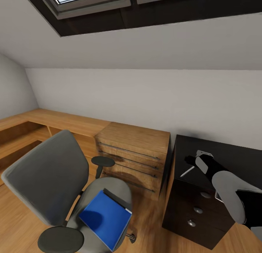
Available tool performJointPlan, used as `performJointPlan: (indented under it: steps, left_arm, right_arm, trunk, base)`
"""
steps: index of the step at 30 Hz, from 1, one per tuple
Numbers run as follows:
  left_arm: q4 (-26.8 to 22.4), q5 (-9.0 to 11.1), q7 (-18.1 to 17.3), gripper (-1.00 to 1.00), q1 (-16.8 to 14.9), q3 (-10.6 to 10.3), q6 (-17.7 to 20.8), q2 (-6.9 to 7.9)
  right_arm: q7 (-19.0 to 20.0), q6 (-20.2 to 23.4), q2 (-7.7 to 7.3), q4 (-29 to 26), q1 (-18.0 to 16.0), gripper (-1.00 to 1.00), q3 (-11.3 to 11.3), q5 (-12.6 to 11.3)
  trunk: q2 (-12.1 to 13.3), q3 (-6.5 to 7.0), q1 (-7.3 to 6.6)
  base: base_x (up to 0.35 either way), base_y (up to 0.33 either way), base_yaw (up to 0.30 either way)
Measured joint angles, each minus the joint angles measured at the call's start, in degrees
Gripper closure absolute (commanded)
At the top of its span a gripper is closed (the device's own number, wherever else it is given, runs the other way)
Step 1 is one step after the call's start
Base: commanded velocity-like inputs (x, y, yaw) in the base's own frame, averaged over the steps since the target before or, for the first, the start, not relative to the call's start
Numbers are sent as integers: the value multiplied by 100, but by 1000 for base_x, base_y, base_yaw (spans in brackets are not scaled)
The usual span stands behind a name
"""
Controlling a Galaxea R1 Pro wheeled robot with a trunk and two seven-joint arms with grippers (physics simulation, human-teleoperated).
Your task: In the bedroom, organize the workspace by keeping the computer under the desk, ensuring the monitor is on the desk, placing the keyboard on the desk next to the monitor, placing the mouse on the desk next to the keyboard, moving the folder from the swivel chair onto the desk next to the mouse, stacking the notebook on top of the folder with the pen on top of the notebook, and positioning the swivel chair next to the desk.
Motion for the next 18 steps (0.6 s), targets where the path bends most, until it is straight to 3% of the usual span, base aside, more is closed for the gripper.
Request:
performJointPlan:
  steps: [18]
  left_arm:
    - [2, 4, 0, -100, 0, 0, 5, -3]
  right_arm:
    - [8, 3, -2, -7, 0, -100, 0, -10]
  trunk:
    - [0, 0, 0]
  base:
    - [0, 0, 0]
